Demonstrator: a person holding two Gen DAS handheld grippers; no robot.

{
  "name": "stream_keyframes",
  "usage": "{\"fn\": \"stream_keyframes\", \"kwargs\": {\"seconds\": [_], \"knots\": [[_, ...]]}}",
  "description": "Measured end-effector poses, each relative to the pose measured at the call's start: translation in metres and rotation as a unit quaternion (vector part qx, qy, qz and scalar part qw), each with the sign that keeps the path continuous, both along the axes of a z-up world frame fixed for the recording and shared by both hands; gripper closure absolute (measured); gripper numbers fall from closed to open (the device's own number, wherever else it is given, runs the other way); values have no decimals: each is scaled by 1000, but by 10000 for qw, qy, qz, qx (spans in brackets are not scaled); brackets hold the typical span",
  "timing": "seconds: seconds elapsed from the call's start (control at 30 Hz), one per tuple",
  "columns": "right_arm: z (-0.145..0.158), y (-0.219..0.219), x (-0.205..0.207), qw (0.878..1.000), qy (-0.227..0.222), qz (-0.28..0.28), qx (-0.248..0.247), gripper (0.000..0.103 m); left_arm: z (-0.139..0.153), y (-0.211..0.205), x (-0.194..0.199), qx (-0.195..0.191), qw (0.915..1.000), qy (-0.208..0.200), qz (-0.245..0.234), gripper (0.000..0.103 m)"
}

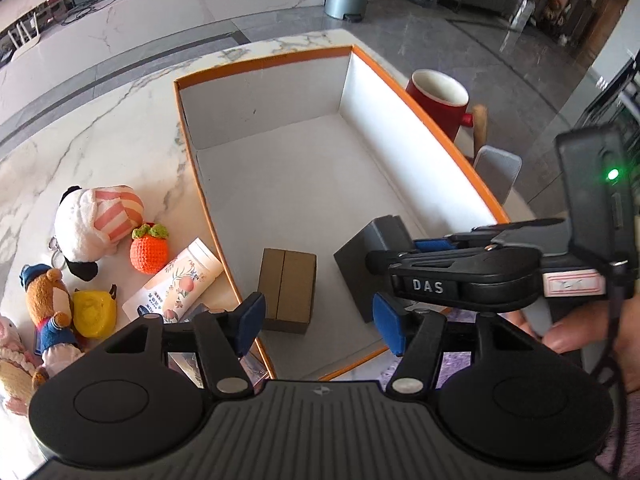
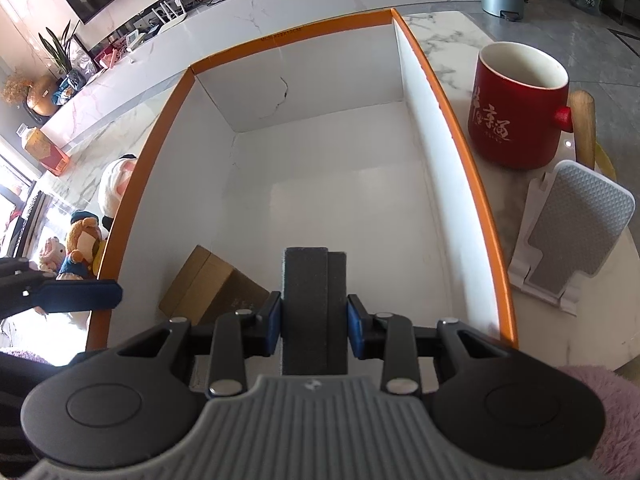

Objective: Organize objects
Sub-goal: 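Lower the black book into the orange box and open the right tool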

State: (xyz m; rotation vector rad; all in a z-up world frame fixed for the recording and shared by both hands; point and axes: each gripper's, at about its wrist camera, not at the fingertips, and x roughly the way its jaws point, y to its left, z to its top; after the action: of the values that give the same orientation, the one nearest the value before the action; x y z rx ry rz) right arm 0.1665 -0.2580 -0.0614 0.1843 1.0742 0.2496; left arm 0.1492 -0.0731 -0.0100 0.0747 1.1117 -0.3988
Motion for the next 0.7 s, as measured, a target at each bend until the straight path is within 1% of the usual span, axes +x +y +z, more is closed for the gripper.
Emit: {"fn": "stream_keyframes", "kwargs": {"seconds": [0.1,0.17,0.23,0.3,0.4,0.47,0.53,0.7], "knots": [[-1,7,4,9999,-27,95,-59,68,10,23,-2,-396,9986,-90,339,31],[-1,14,6,9998,-33,213,-26,68,13,34,-1,-526,9971,-97,541,31],[-1,23,7,9993,-79,365,-38,68,13,42,1,-545,9960,-98,699,31],[0,32,6,9983,-170,521,-198,68,9,48,4,-506,9955,-65,803,31],[1,45,3,9961,-245,767,-356,68,3,54,3,-541,9950,24,845,31],[1,49,1,9953,-123,919,-265,68,0,57,2,-575,9947,55,847,31],[2,53,-1,9943,-124,988,-394,68,-2,60,2,-602,9944,68,863,31],[1,54,1,9953,118,886,-368,68,-4,65,2,-678,9930,87,960,31]]}}
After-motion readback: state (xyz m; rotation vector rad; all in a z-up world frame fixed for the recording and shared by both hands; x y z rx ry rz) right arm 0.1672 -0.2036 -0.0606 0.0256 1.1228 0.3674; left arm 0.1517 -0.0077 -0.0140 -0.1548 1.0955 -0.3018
